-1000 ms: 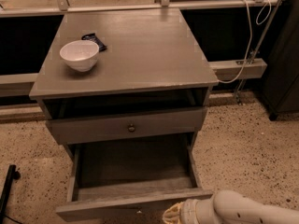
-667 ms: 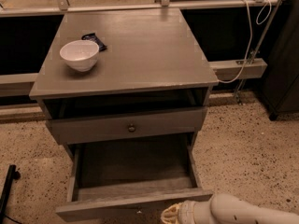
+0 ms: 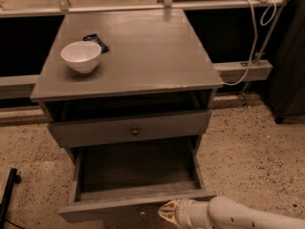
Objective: Close middle drawer
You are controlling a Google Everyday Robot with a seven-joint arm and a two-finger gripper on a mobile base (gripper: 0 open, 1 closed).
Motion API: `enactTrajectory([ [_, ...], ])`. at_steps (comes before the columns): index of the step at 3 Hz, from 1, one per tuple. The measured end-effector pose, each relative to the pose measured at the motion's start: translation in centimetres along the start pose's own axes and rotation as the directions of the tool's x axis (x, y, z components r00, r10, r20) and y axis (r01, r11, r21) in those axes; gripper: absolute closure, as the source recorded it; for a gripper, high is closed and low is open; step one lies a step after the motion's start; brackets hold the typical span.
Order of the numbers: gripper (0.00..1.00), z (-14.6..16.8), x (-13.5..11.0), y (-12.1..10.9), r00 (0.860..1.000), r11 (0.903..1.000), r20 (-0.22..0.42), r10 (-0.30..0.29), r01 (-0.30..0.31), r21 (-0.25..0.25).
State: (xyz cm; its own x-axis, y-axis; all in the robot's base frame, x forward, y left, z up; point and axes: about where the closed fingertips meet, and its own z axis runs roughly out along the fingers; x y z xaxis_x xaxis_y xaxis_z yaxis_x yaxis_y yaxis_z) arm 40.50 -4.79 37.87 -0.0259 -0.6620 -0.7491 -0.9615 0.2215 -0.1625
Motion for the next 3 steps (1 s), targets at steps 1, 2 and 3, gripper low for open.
enactTrajectory([
  [1,1.0,1.2,-1.3,-2.7,0.999,0.998,0.035,0.003,-0.006,0.064],
  [2,1.0,2.2,-2.2,-5.6,0.999,0.992,0.051,-0.006,-0.001,0.126],
  [3,1.0,2.6,-2.1,-9.1,0.998,0.983,0.061,-0.03,0.018,0.182],
])
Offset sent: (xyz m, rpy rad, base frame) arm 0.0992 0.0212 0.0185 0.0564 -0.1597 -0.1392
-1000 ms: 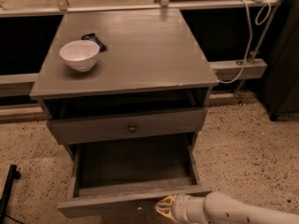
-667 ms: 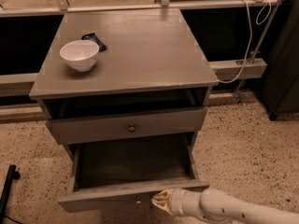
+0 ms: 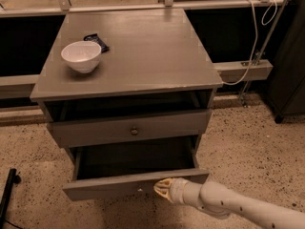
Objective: Close middle drawer
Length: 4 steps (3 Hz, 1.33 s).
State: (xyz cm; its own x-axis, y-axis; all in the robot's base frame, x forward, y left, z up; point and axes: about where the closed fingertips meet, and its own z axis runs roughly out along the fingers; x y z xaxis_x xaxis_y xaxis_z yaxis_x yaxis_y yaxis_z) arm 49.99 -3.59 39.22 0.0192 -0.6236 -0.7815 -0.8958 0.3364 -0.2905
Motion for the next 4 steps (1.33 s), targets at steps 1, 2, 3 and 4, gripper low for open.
enactTrajectory([
  [1,1.0,0.6,0.8,-3.9,0.999,0.9989,0.027,-0.021,0.02,0.043],
  [2,1.0,1.7,0.5,-7.8,0.997,0.9973,0.044,-0.059,0.057,0.047],
  [3,1.0,3.4,-0.3,-10.6,0.994,0.9953,0.051,-0.094,0.093,0.028],
  [4,1.0,4.2,-1.3,-12.3,0.991,0.9928,0.065,-0.12,0.119,0.015],
])
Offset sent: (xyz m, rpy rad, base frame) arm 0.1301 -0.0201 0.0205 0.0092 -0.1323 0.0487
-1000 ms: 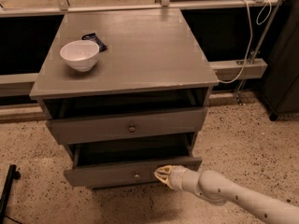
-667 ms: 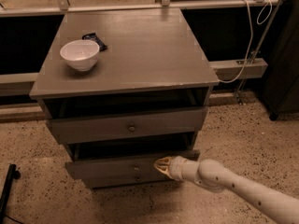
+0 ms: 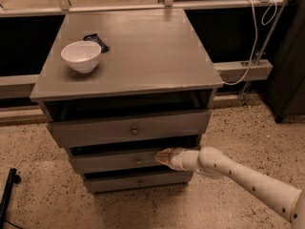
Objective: Close middle drawer
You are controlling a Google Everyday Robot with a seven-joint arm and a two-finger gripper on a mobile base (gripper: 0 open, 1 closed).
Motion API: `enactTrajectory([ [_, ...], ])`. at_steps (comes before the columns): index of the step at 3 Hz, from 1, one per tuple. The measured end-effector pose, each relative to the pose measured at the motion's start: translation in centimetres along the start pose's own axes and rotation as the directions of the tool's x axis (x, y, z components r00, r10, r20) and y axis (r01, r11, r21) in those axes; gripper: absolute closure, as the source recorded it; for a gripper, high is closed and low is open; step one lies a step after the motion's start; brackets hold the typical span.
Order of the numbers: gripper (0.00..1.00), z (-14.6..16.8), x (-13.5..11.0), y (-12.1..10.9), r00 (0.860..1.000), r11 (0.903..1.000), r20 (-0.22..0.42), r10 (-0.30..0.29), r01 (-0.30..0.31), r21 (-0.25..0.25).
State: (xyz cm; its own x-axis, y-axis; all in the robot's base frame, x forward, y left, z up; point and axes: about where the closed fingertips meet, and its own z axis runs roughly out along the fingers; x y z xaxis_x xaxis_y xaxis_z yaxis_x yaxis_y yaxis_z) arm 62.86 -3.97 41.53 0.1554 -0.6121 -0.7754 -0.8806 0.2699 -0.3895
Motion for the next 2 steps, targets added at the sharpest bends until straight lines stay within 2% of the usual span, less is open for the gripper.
enactTrajectory([
  [1,1.0,-0.6,-0.6,1.2,0.999,0.9989,0.048,-0.01,0.012,-0.045],
  [2,1.0,-2.8,0.2,6.7,0.997,0.9815,0.076,0.02,-0.005,-0.192],
])
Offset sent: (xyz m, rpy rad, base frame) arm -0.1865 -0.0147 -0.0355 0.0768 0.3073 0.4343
